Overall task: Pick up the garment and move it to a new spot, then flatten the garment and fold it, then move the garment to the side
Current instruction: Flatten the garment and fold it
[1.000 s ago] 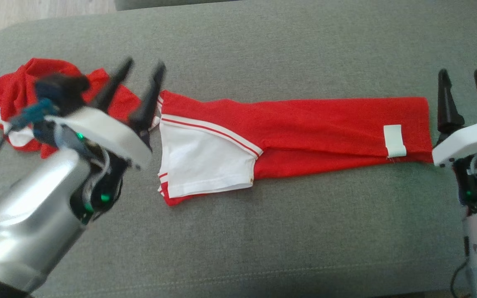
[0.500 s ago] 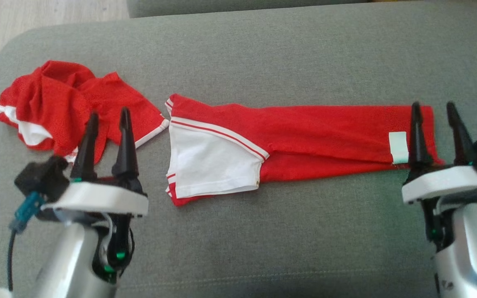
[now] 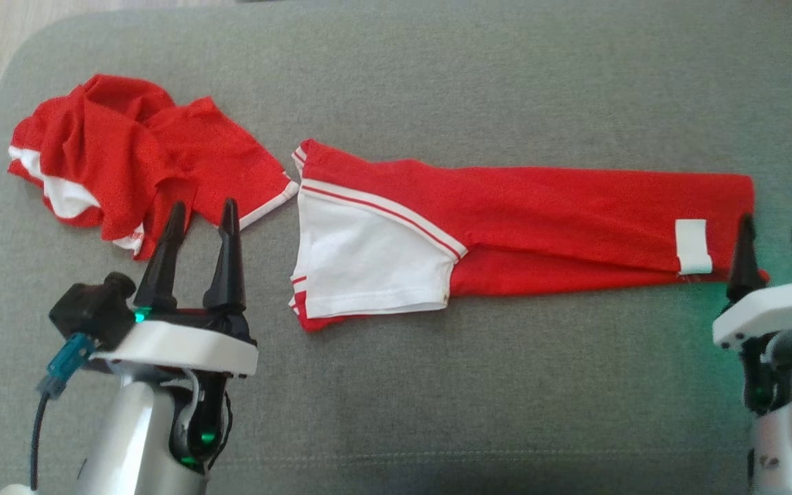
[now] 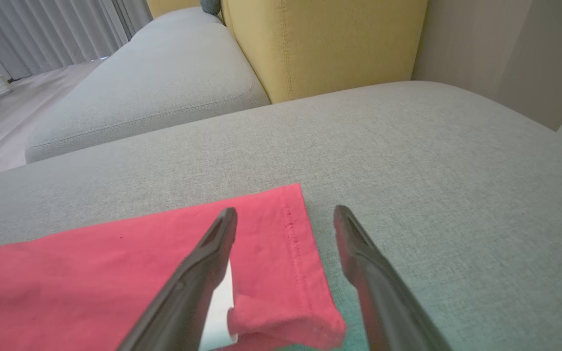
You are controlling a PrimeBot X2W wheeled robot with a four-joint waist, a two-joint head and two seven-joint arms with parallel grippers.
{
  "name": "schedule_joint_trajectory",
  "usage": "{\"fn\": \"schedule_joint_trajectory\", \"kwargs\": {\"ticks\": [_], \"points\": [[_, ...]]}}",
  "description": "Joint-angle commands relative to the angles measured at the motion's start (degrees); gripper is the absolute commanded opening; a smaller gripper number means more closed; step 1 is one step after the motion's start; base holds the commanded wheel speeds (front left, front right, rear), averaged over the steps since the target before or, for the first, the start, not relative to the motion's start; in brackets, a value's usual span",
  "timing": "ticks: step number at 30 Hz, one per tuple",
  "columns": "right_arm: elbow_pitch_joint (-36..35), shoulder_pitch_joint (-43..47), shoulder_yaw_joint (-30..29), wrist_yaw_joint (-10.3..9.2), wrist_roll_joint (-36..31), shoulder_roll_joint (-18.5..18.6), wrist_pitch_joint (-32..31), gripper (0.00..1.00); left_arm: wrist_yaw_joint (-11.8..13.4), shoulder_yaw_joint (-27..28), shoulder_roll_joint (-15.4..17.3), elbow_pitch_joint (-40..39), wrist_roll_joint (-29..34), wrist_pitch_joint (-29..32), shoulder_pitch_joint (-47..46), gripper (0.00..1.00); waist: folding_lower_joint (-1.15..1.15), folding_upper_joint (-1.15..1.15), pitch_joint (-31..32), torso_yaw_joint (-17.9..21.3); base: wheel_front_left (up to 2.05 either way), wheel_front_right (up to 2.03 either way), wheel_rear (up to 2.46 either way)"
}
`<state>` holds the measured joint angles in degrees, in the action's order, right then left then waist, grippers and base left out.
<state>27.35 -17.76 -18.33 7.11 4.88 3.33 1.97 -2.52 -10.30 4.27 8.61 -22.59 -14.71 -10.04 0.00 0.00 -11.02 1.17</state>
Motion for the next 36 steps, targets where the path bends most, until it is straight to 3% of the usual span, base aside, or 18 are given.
{"fn": "schedule_joint_trajectory", "kwargs": {"ticks": [1,9,24,25,26,27,36], "points": [[-0.98,-3.0,-0.48,0.37,-1.52,-0.18,-0.78,1.0,-0.59,2.45,0.05,-1.25,0.68,-0.29,-2.81,1.0,0.0,0.0,-0.96,-0.69,0.0,0.0,0.0],[3.67,-6.81,-6.54,0.37,-3.02,-0.43,-5.58,1.0,-2.47,4.35,-0.79,0.01,2.0,-0.29,-4.17,1.0,0.0,0.0,-3.29,-1.71,0.0,0.0,0.0],[9.34,-10.46,-6.02,0.37,0.25,-0.45,-11.62,1.0,-3.89,7.2,-1.23,0.11,3.47,-0.29,-6.17,1.0,0.0,0.0,-6.11,-1.22,0.0,0.0,0.0],[9.54,-10.59,-5.89,0.37,0.63,-0.45,-11.83,0.53,-3.94,7.39,-1.24,0.18,3.55,-0.29,-6.27,1.0,0.0,0.0,-6.14,-1.13,0.0,0.0,0.0],[9.61,-10.64,-5.8,0.37,0.84,-0.45,-11.92,0.15,-3.99,7.6,-1.25,0.26,3.64,-0.29,-6.37,1.0,0.0,0.0,-6.13,-1.04,0.0,0.0,0.0],[9.57,-10.6,-5.75,0.37,0.91,-0.45,-11.99,0.0,-4.03,7.81,-1.26,0.33,3.74,-0.29,-6.44,1.0,0.0,0.0,-6.08,-0.95,0.0,0.0,0.0],[6.16,-10.72,-10.19,0.37,-4.91,-0.41,-11.36,0.0,-4.31,8.89,-1.34,0.94,4.03,-0.29,-6.57,1.0,0.0,0.0,-4.9,-0.43,0.0,0.0,0.0]]}}
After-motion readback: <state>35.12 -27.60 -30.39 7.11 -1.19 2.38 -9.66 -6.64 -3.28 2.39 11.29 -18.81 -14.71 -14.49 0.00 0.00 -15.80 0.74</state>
